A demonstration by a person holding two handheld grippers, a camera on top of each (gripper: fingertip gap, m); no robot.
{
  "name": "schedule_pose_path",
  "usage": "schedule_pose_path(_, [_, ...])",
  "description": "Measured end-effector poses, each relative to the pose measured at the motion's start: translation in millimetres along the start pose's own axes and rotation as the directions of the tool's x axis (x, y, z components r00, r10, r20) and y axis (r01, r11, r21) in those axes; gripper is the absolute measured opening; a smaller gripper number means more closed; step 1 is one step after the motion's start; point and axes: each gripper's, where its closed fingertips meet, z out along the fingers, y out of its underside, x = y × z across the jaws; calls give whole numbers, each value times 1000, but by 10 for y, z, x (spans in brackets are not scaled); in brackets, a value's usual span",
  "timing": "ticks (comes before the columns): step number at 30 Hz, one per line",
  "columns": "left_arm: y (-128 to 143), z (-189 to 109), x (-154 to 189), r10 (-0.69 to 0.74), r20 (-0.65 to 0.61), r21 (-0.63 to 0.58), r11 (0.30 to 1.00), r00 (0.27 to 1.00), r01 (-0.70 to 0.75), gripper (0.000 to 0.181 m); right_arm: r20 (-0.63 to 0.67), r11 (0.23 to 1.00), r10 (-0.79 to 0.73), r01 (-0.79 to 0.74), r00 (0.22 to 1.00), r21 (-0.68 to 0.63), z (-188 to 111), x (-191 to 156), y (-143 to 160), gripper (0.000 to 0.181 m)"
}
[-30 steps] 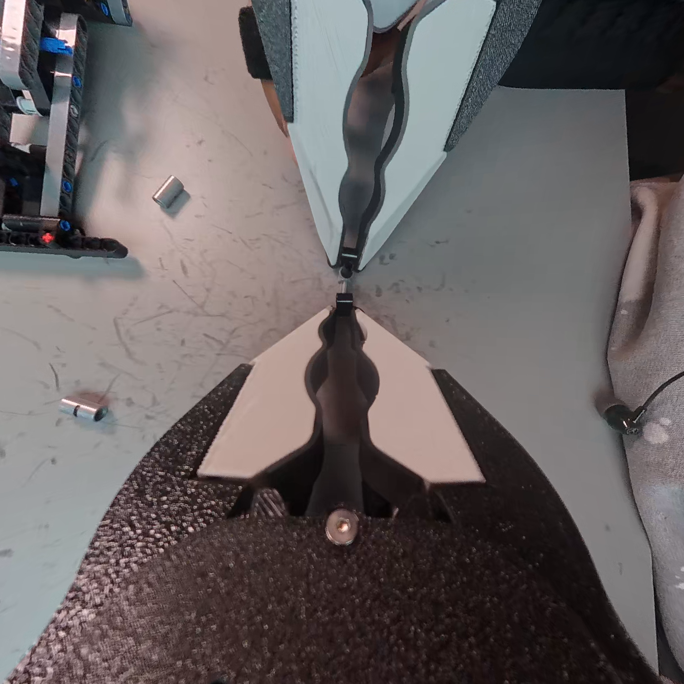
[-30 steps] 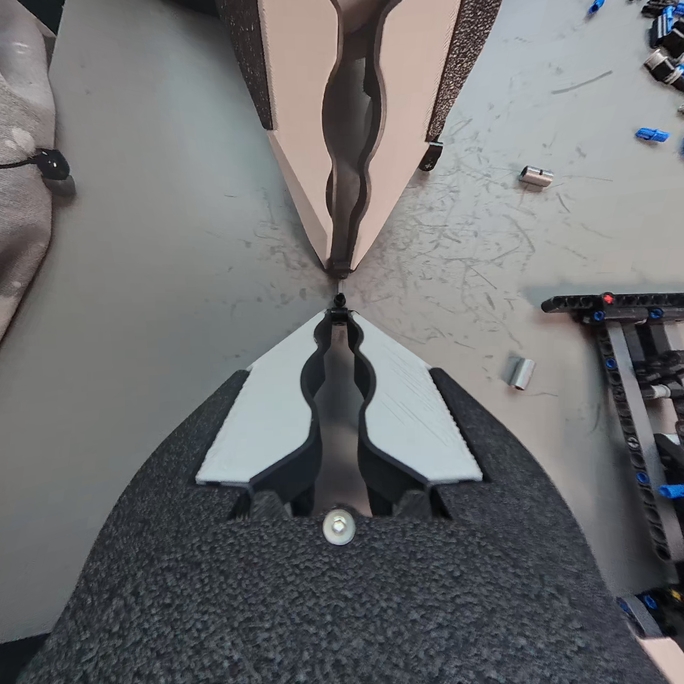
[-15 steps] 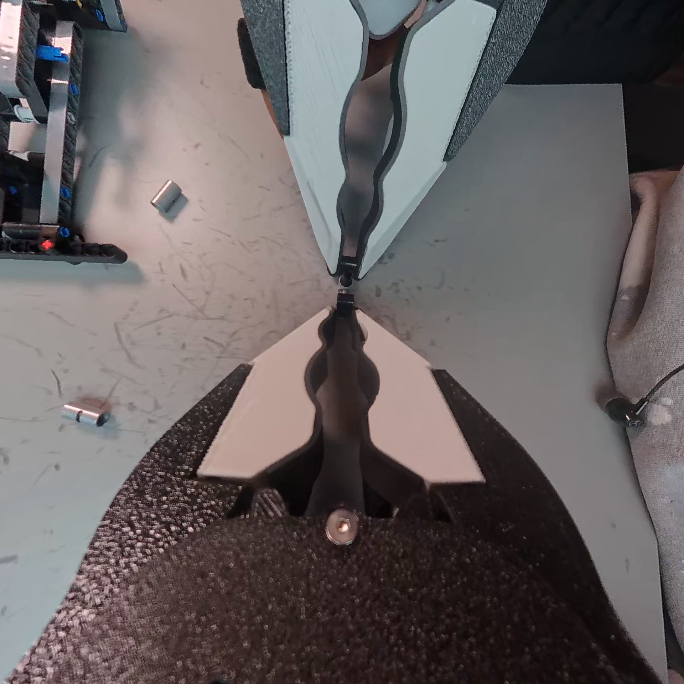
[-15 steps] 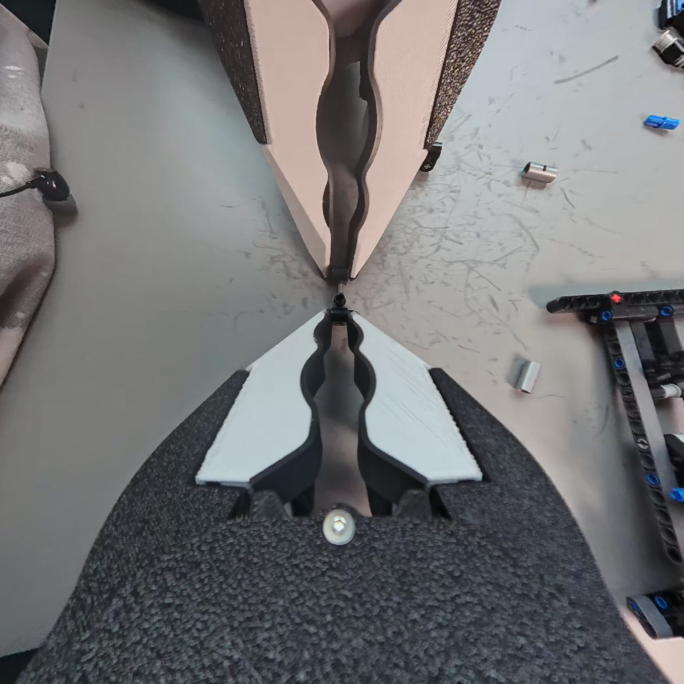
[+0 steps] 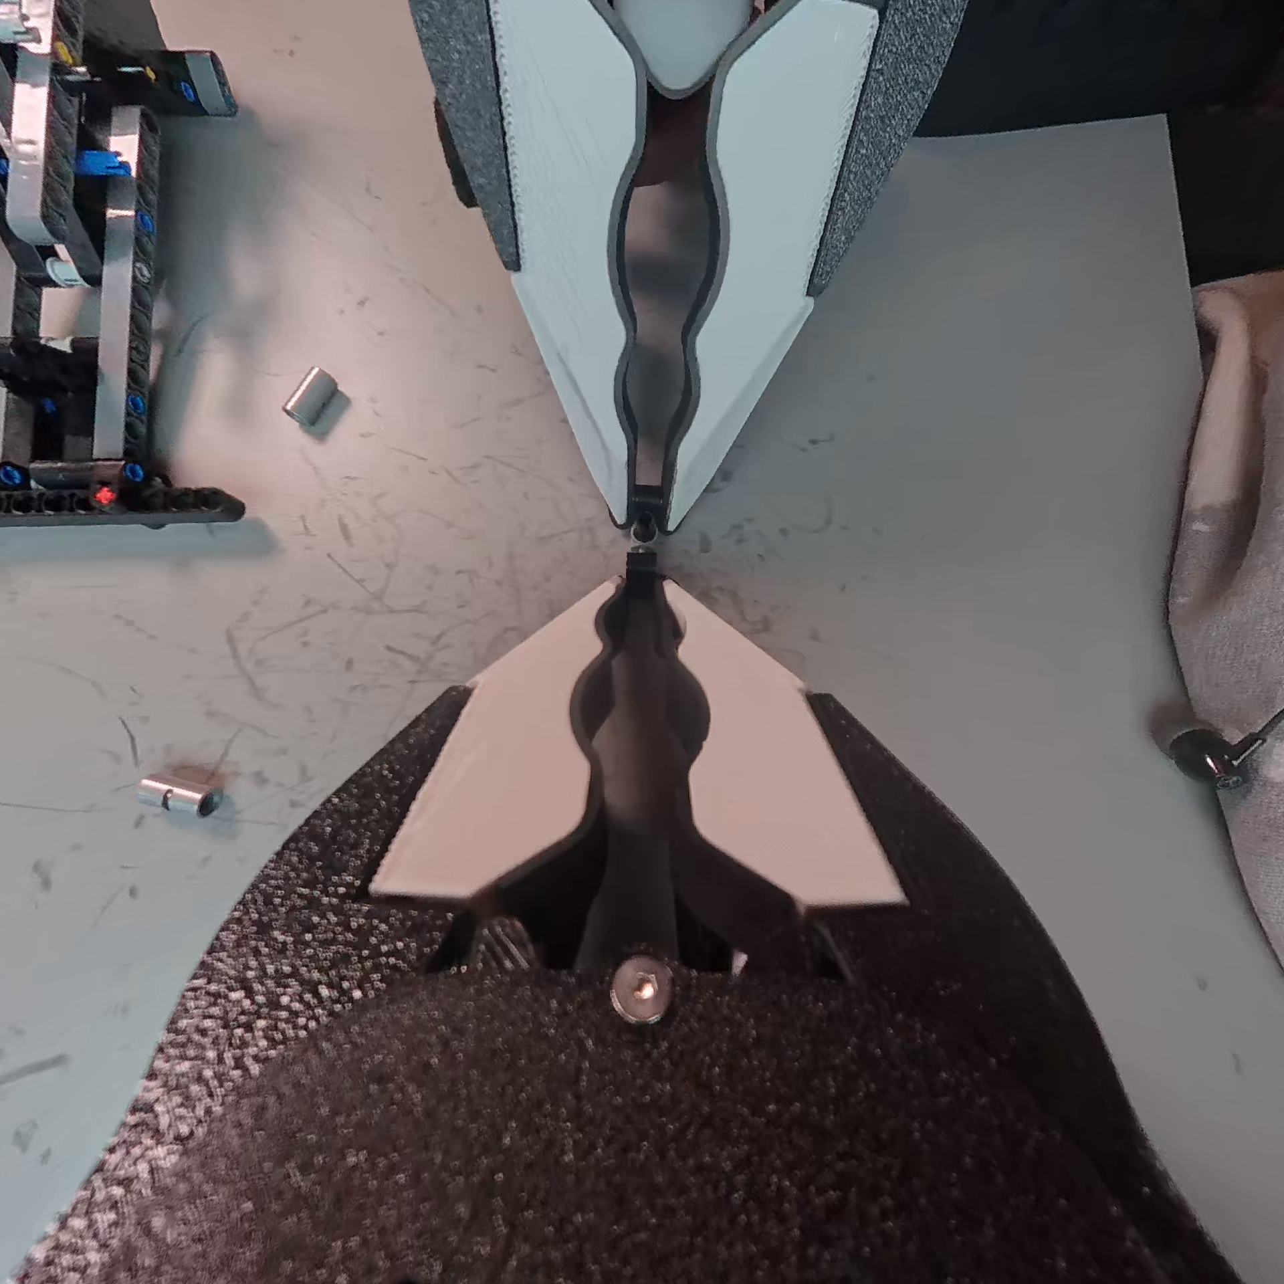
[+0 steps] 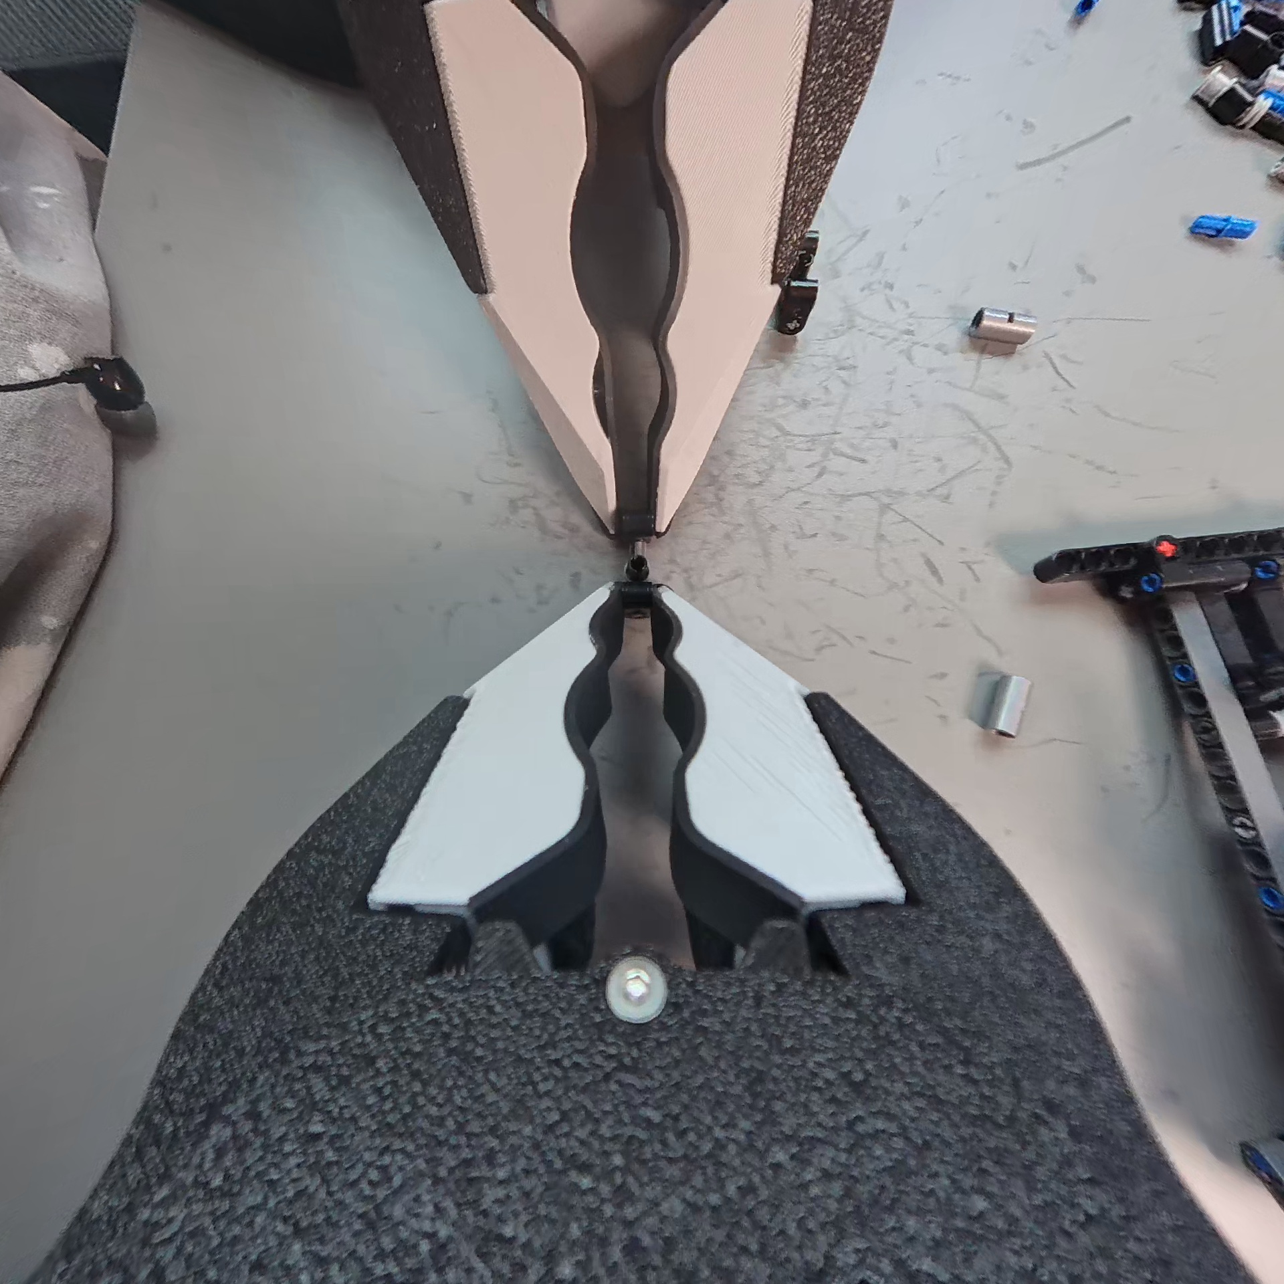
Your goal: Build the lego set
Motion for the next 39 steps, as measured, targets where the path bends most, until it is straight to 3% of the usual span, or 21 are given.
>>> schedule_pose_path(16, [1,-1,8,50,-58,-2,999,997,-50,8,-18,1000,2,-2,1000,19,3,0,0,7])
schedule_pose_path(21, [0,-15,58,-6,-106,-24,1000,994,3,20,-20,1000,4,-4,1000,17,3,1,2,7])
schedule_pose_path(33, [9,-4,-1,9,-62,-137,990,998,-18,8,-37,1000,25,-25,999,10,3,0,5,7])
schedule_pose_path(39, [-2,6,-8,-18,-69,-85,996,997,12,8,-57,999,31,-29,998,31,17,-5,-18,6])
